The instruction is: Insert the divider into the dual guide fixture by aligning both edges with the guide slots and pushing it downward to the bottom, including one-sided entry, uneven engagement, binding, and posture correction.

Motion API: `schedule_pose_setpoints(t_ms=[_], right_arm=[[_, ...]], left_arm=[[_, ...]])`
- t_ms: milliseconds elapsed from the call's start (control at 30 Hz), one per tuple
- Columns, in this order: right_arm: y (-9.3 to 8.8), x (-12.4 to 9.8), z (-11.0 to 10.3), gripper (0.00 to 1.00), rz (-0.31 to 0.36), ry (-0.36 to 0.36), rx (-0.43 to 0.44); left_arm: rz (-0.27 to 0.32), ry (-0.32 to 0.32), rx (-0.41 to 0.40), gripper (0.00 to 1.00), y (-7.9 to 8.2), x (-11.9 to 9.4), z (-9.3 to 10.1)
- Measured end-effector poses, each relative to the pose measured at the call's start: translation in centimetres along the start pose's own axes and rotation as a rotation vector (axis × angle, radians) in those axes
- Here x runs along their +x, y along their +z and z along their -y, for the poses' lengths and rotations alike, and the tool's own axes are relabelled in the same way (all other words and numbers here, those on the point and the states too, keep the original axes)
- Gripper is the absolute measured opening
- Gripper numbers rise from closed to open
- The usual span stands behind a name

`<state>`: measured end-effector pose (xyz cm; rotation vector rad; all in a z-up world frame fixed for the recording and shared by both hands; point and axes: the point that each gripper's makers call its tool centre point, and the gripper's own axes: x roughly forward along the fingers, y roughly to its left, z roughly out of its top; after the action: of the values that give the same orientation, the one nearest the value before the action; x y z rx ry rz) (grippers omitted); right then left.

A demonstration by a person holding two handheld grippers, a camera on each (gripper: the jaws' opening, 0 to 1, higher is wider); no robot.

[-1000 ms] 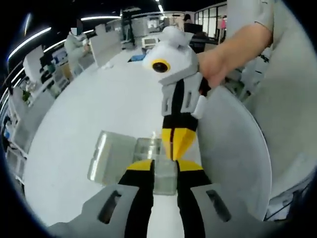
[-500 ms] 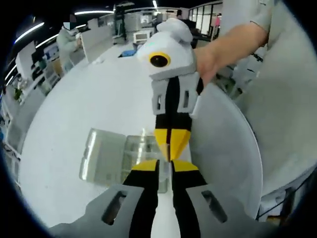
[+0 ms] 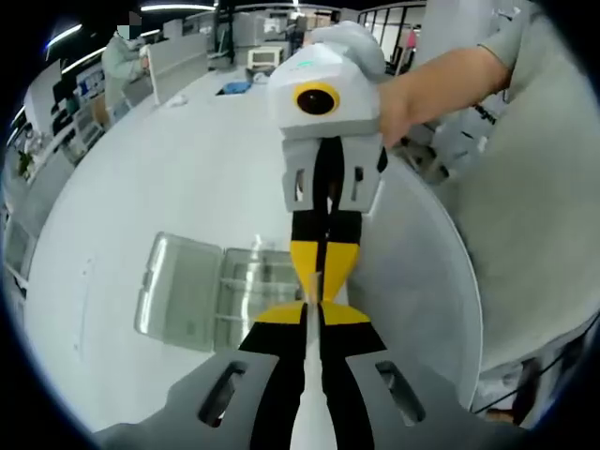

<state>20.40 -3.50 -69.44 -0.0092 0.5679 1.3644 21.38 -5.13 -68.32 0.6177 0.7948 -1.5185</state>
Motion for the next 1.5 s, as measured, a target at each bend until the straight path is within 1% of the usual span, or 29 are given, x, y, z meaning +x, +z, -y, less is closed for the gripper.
schedule_pose_setpoints(t_ms=[167, 267, 400, 433, 500, 567, 633, 667, 833, 933, 1000, 1100, 1233, 1333, 1433, 1500], right_arm=[[0.0, 0.1, -0.3, 0.0, -0.01, 0.011, -0.04], [-0.1, 0.2, -0.5, 0.0, -0.018, 0.018, -0.062], [-0.2, 0.3, -0.6, 0.0, -0.018, 0.024, -0.082], [-0.2, 0.3, -0.7, 0.0, -0.019, 0.028, -0.093], [-0.2, 0.4, -0.8, 0.0, -0.018, 0.031, -0.101], [-0.3, 0.5, -1.0, 0.0, -0.015, 0.037, -0.11], [-0.5, 0.6, -0.8, 0.0, -0.007, 0.034, -0.111], [-0.5, 0.6, -0.9, 0.0, -0.005, 0.038, -0.109], [-0.8, 0.8, -1.1, 0.0, -0.005, 0.039, -0.108], [-1.0, 0.6, -0.8, 0.0, -0.006, 0.032, -0.083], [-1.0, 0.5, -0.5, 0.0, -0.008, 0.017, -0.092], [-1.1, 0.1, -0.2, 0.02, -0.009, 0.008, -0.078], [-1.2, -0.3, 0.2, 0.03, -0.009, -0.013, -0.076], [-1.3, -0.6, 0.6, 0.04, -0.008, -0.031, -0.068], [-1.4, -0.9, 0.8, 0.05, -0.01, -0.041, -0.066], [-1.6, -1.2, 1.1, 0.08, -0.015, -0.057, -0.06]], left_arm=[[-0.012, -0.028, -0.023, 0.02, -0.1, 0.1, 0.5], [-0.023, -0.048, -0.075, 0.0, -0.3, 0.1, 0.6], [-0.023, -0.059, -0.055, 0.0, -0.4, 0.1, 0.9], [-0.027, -0.064, -0.074, 0.0, -0.5, 0.0, 1.0], [-0.031, -0.066, -0.08, 0.0, -0.5, 0.0, 1.0], [-0.048, -0.071, -0.109, 0.0, -0.7, 0.1, 1.2], [-0.05, -0.064, -0.106, 0.0, -0.8, 0.2, 1.0], [-0.064, -0.068, -0.118, 0.0, -0.9, 0.3, 1.2], [-0.114, -0.083, -0.116, 0.0, -1.1, 0.6, 1.6], [-0.137, -0.081, -0.11, 0.0, -0.9, 0.7, 1.5], [-0.153, -0.072, -0.101, 0.0, -0.8, 0.8, 1.2], [-0.187, -0.063, -0.094, 0.0, -1.0, 0.7, 0.8], [-0.209, -0.067, -0.086, 0.0, -1.1, 0.5, 0.6], [-0.244, -0.059, -0.073, 0.0, -1.4, 0.6, 0.3], [-0.266, -0.041, -0.059, 0.0, -1.4, 0.6, -0.2], [-0.3, -0.018, -0.035, 0.0, -1.7, 0.4, -0.8]])
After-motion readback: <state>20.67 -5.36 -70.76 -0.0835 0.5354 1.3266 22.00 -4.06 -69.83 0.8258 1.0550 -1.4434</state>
